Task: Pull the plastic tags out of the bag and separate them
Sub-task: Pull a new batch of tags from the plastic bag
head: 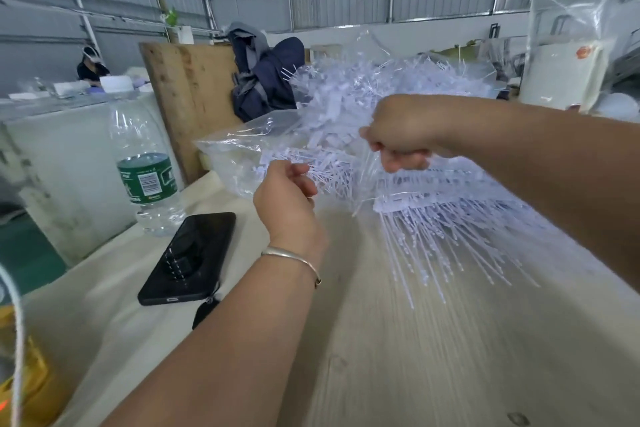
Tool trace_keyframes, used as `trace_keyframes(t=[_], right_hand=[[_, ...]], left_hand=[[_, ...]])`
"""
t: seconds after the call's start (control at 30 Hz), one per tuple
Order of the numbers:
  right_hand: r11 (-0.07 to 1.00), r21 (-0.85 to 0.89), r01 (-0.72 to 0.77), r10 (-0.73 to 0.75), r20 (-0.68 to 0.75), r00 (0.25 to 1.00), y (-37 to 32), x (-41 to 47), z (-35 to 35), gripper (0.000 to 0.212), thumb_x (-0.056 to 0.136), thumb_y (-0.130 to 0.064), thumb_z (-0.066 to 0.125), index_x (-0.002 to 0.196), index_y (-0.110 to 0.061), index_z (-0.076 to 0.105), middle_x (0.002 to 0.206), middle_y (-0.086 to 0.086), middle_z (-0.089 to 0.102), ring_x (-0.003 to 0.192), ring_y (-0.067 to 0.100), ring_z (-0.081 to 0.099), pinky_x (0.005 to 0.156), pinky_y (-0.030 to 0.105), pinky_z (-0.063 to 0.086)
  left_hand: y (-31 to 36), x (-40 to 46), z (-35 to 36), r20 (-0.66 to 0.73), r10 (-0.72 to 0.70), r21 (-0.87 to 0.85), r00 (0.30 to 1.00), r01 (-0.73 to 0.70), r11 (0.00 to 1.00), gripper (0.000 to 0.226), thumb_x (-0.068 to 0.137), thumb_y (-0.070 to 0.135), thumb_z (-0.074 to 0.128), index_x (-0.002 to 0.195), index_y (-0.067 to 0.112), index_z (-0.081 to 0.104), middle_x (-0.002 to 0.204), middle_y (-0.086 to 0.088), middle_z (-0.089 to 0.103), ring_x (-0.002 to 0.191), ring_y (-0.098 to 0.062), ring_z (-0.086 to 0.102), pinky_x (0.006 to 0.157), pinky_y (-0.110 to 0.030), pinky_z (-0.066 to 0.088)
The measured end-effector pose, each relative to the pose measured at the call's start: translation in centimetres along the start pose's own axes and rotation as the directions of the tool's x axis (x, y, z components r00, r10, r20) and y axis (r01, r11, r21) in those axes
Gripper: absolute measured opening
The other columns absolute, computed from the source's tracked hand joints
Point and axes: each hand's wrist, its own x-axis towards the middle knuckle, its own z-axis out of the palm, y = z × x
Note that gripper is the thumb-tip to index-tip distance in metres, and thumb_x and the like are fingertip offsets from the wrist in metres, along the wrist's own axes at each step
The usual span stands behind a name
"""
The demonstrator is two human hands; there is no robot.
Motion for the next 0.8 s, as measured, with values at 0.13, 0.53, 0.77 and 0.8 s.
trace_keyframes(t=[0.13,0.53,0.77,0.8], right_hand=[[0.899,0.369,-0.236,0.143,0.261,0.955,-0.7,4.5,2.6,0.027,0.103,-0.017,0.033,0.079,-0.007,0.041,0.042,0.011,0.056,0.024,0.011,0.036,0.031,0.013,0.030],[0.789,0.495,-0.364,0.306,0.198,0.931,-1.6,12.7,6.3,0.021,0.095,-0.003,0.049,0.114,-0.011,0.046,0.104,0.013,0.044,0.057,0.014,0.032,0.040,0.020,0.030],[0.988,0.073,-0.136,0.137,-0.014,0.990,-2.1,11.9,7.7,0.011,0.096,0.002,0.038,0.096,-0.001,0.049,0.082,0.017,0.047,0.067,0.026,0.047,0.067,0.037,0.046],[0.993,0.066,-0.098,0.102,-0.055,0.993,-2.2,11.8,7.6,0.013,0.096,0.001,0.038,0.089,-0.002,0.049,0.079,0.014,0.046,0.069,0.026,0.048,0.069,0.036,0.045]], left_hand=[[-0.5,0.9,-0.1,-0.032,-0.025,0.026,0.999,0.026,0.999,0.026,0.084,0.020,0.050,0.059,0.015,0.055,0.040,0.005,0.044,0.037,-0.010,0.034,0.049,-0.026,0.025],[-1.7,1.6,-0.1,-0.024,-0.034,0.047,0.999,0.035,0.998,0.023,0.083,0.016,0.051,0.061,0.011,0.058,0.037,0.004,0.042,0.038,-0.010,0.036,0.054,-0.027,0.028],[-1.8,1.2,-0.1,0.010,-0.034,0.093,0.999,0.033,0.995,0.023,0.082,0.018,0.051,0.062,0.012,0.059,0.038,0.005,0.042,0.043,-0.012,0.036,0.058,-0.029,0.030],[-1.7,1.2,-0.1,0.008,-0.037,0.099,0.999,0.036,0.994,0.023,0.082,0.018,0.051,0.061,0.012,0.059,0.038,0.005,0.042,0.043,-0.012,0.036,0.058,-0.029,0.029]])
